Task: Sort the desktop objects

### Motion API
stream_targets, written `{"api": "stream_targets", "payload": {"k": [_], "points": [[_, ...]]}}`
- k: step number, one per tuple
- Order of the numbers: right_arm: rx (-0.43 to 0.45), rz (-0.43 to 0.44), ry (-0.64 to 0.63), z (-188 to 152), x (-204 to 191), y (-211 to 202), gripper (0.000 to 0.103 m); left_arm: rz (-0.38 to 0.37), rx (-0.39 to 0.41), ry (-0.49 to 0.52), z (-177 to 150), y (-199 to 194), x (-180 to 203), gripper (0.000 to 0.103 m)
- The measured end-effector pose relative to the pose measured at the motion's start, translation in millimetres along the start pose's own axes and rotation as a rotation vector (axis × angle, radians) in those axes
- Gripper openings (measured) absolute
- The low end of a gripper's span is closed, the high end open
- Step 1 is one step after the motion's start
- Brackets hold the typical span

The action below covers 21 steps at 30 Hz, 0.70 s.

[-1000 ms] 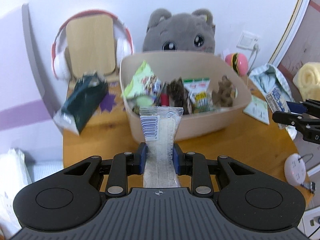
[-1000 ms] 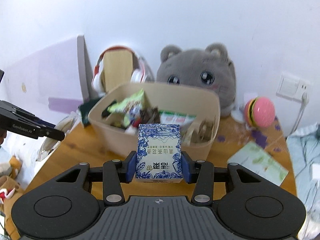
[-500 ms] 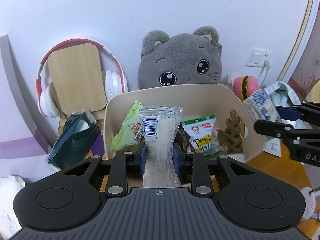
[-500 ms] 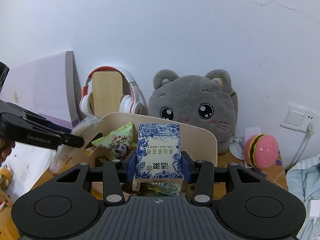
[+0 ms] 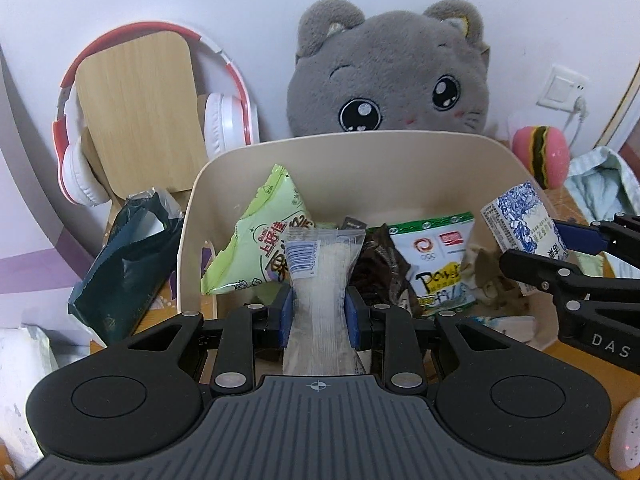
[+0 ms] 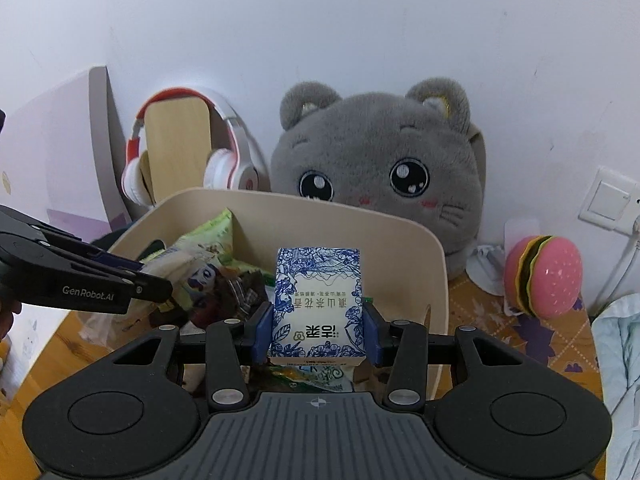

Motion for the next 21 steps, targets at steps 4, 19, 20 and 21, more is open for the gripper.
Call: {"api": "stream_targets", "payload": {"k": [4, 19, 20, 21], "points": [[-0.022, -0.013, -0.005, 0.5, 0.8, 11.5, 0.043, 0.014, -0.002, -0.006, 0.3, 4.4, -2.3, 0.028], [0.007, -0.002, 0.010, -8.1, -3.1, -10.5, 0.086, 0.002, 0.044, -0.048, -13.4, -34.8, -6.5, 0.088], [0.016, -0.003, 0.010, -9.3, -5.1, -15.8, 0.087, -0.005, 0.038, -0.052, -15.7, -37.9, -6.4, 0.088], [0.022, -0.002, 0.011, -10.3, -6.5, -20.3, 0.088, -0.018, 0.032, -0.052, -18.2, -40.8, -6.1, 0.088]]}}
Point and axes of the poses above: each gripper's, at about its wrist camera, not at the fingertips, and y roughly the way its jaws point, x to its right, z to its top, the point moved 3 cm from there along y, roughly the way its jaws point, and after that the axes turned 15 degrees about -x, right-handed, at the moved point
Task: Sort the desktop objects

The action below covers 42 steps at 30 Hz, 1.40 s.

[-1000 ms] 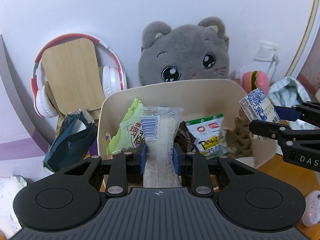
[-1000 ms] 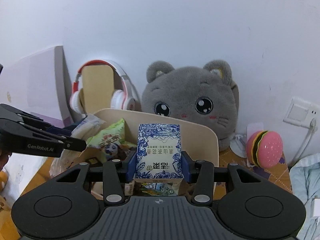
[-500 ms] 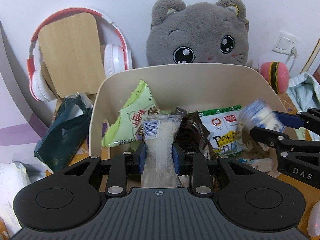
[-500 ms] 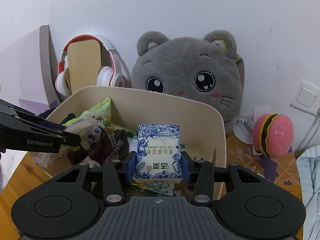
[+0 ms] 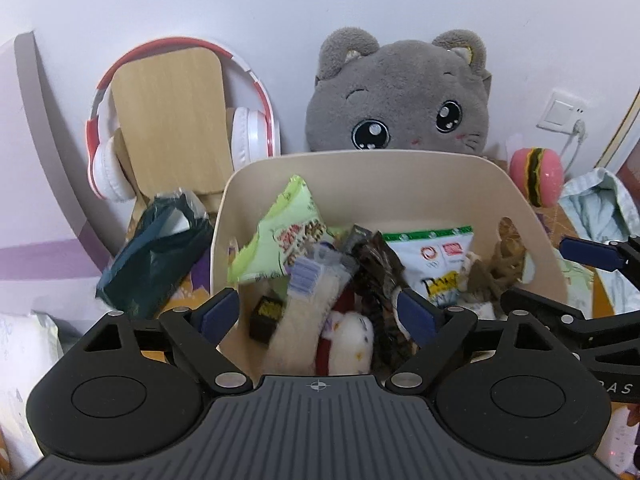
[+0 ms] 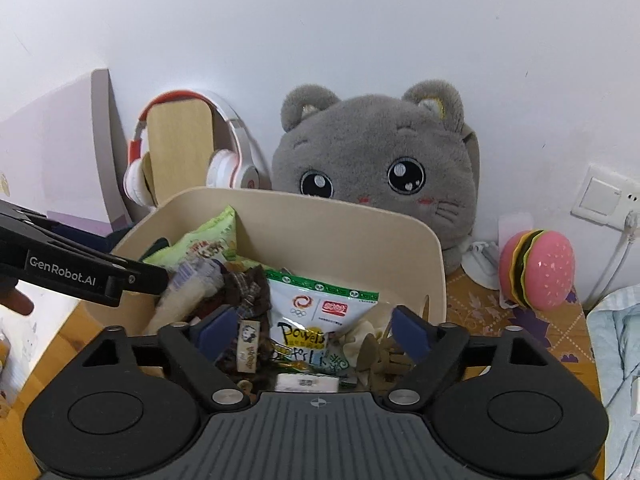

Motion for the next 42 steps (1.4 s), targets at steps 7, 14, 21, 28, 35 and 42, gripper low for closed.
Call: {"api": "stream_targets", "payload": {"k": [7, 14, 21, 28, 35, 42], "points": [[0.019, -0.002, 0.019, -11.5, -13.0, -35.4, 0.097, 0.015, 0.035, 0.067, -23.6, -32.9, 7.7, 0.088], [0.050, -0.011, 0.043, -27.8, -29.9, -78.1, 0.103, -0.014, 0.065, 0.073, -53.9, -73.3, 7.0, 0.088], [0.058, -0.039, 0.027, -50.9, -53.5, -121.4, 0.103, -0.022, 0.066, 0.085, -91.1, -109.0, 1.5, 0.088], [0.088, -0.061, 0.001, -72.7, -80.2, -167.9, 0.103, -0.030, 0.093, 0.113, -127.1, -150.7, 4.9, 0.087], [0.133, -0.091, -0.020, -93.4, -104.0, -213.4, 0.103, -0.060, 0.127, 0.131, -163.8, -193.5, 11.4, 0.087], [0.141, -0.105, -0.017, -118.2, -122.5, -250.5, 0.103, -0.043, 0.123, 0.167, -202.9, -224.0, 11.0, 0.087]]}}
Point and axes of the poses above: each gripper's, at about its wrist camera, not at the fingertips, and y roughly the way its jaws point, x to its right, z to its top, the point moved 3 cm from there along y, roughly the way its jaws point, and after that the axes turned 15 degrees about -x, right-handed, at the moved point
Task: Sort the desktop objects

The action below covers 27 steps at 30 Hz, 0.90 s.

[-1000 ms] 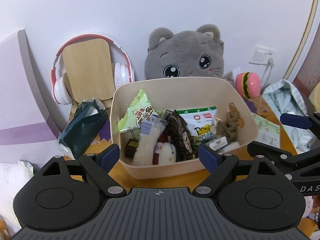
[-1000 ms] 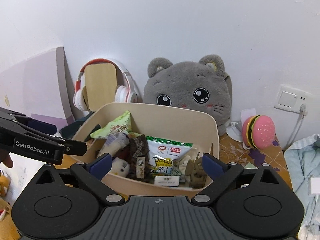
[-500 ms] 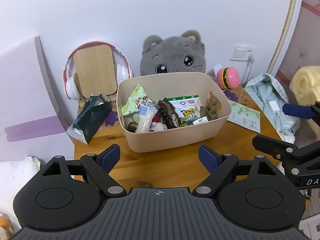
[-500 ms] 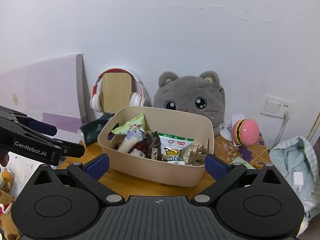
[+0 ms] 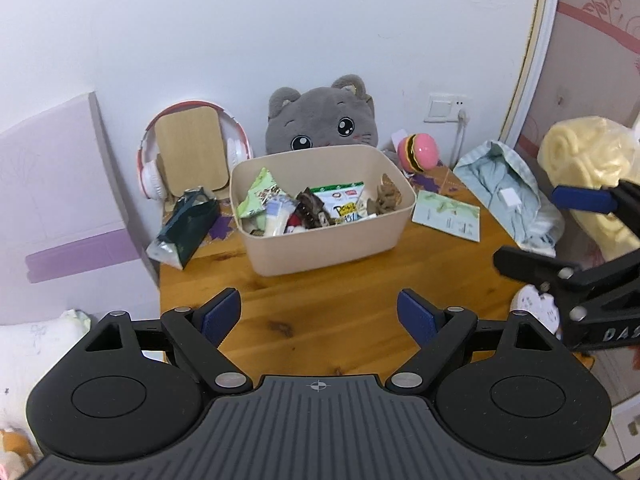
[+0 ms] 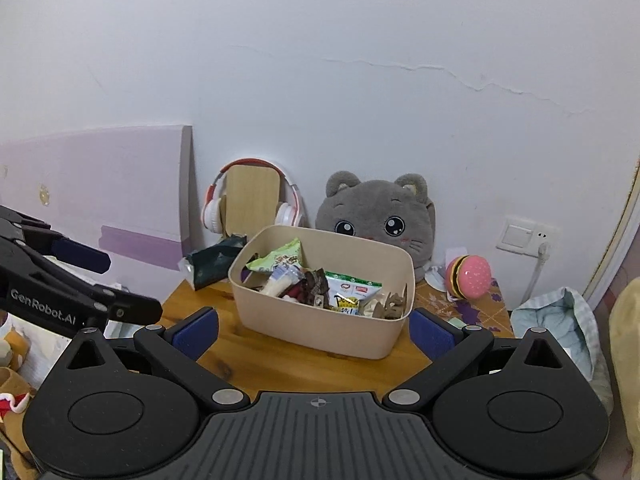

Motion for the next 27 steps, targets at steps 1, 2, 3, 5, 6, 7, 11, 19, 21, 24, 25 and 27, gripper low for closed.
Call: {"api": "stream_targets", "payload": {"k": [1, 2, 3, 5, 6, 7, 11, 19, 21, 24, 25, 27], "points": [[0.004, 0.001, -0.002, -2.6, -2.2, -7.1, 0.103, -0.001, -0.002, 0.002, -5.3, -4.7, 0.8, 0.087], [0.007, 0.001, -0.005, -5.1, -4.1, -13.0, 0.103, -0.003, -0.003, 0.003, -10.4, -9.1, 1.6, 0.087], [0.009, -0.002, -0.009, -7.5, -6.2, -18.4, 0.103, -0.002, -0.004, 0.003, -14.7, -12.8, 1.8, 0.087], [0.010, -0.004, -0.011, -11.3, -11.5, -27.7, 0.103, -0.002, -0.010, 0.009, -25.1, -22.8, 4.8, 0.087], [0.007, -0.001, -0.007, -13.3, -13.6, -31.4, 0.103, -0.006, -0.006, 0.015, -29.8, -28.5, 6.3, 0.087], [0.002, 0.010, 0.003, -15.6, -15.2, -35.2, 0.103, -0.009, -0.004, 0.020, -33.8, -33.7, 8.2, 0.087], [-0.016, 0.041, 0.052, -22.8, -19.4, -49.0, 0.103, -0.019, 0.009, 0.021, -49.1, -53.3, 12.2, 0.087], [-0.047, 0.037, 0.056, -41.9, -28.7, -74.9, 0.103, -0.016, 0.025, 0.037, -71.1, -79.9, 15.1, 0.087], [-0.059, 0.034, 0.057, -47.0, -31.4, -78.9, 0.103, -0.017, 0.026, 0.037, -74.5, -85.4, 14.6, 0.087], [-0.072, 0.035, 0.059, -54.0, -34.6, -86.0, 0.103, -0.027, 0.030, 0.036, -77.7, -93.5, 13.7, 0.087], [-0.075, 0.033, 0.059, -56.0, -34.9, -87.9, 0.103, -0.029, 0.035, 0.037, -78.7, -96.7, 13.6, 0.087], [-0.079, 0.031, 0.062, -59.9, -34.7, -92.5, 0.103, -0.036, 0.044, 0.037, -80.5, -102.2, 13.7, 0.087]]}}
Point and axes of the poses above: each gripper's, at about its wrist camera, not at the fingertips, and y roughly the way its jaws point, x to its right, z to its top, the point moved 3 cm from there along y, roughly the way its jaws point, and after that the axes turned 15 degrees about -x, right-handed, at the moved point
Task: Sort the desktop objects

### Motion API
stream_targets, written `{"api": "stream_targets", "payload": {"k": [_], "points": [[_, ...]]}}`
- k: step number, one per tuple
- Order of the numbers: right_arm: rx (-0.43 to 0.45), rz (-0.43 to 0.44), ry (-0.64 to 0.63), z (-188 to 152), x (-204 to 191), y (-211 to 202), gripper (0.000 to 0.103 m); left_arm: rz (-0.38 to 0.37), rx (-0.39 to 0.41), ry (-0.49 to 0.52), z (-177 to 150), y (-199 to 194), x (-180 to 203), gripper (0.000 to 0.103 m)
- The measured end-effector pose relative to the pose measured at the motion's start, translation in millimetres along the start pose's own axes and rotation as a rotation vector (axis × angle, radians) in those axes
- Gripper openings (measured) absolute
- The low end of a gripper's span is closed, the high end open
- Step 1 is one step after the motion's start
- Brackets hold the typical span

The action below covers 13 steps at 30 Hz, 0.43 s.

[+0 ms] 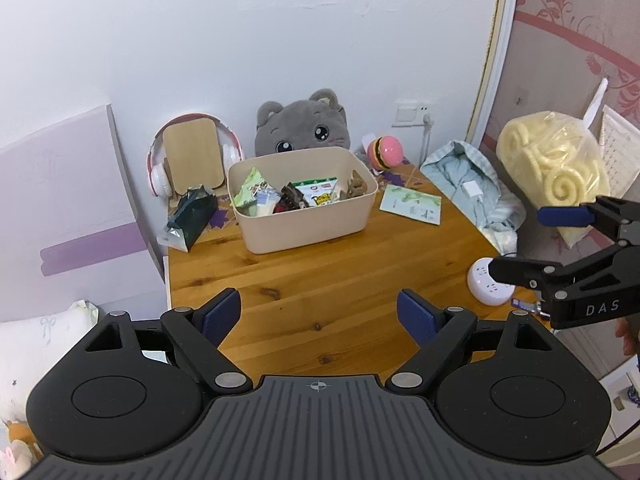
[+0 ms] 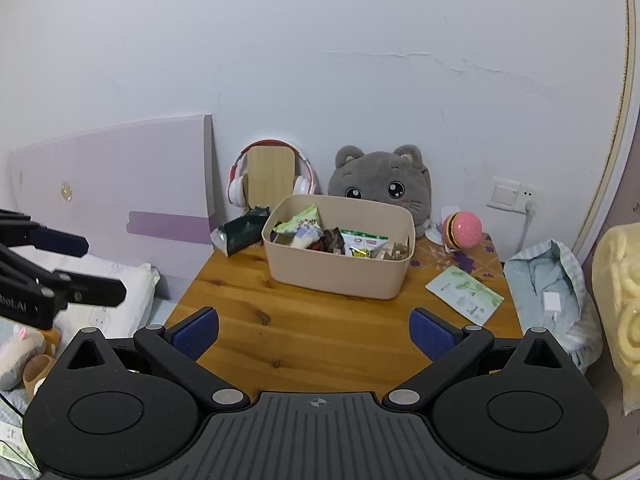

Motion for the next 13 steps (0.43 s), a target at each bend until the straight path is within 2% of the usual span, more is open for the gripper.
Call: {"api": "stream_targets", "payload": {"k": [8, 13], "points": [[-0.008, -0.020, 0.009, -10.3, 5.4, -14.9, 0.103, -0.034, 0.014, -0.013, -6.5, -16.0, -2.8, 0.087], [-0.011, -0.024, 0.015, -9.7, 6.1, -16.7, 0.103, -0.020, 0.022, -0.028, -8.9, -17.5, -8.1, 0.087]]}}
Point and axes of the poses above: each gripper's, at about its wrist camera, not at the fingertips, and y roughly the way its jaws point, x to its right, z to its top, the point moved 3 cm from there along y, roughly the way its jaws point, and after that the axes turned 15 degrees about -x, right-handed, at the moved point
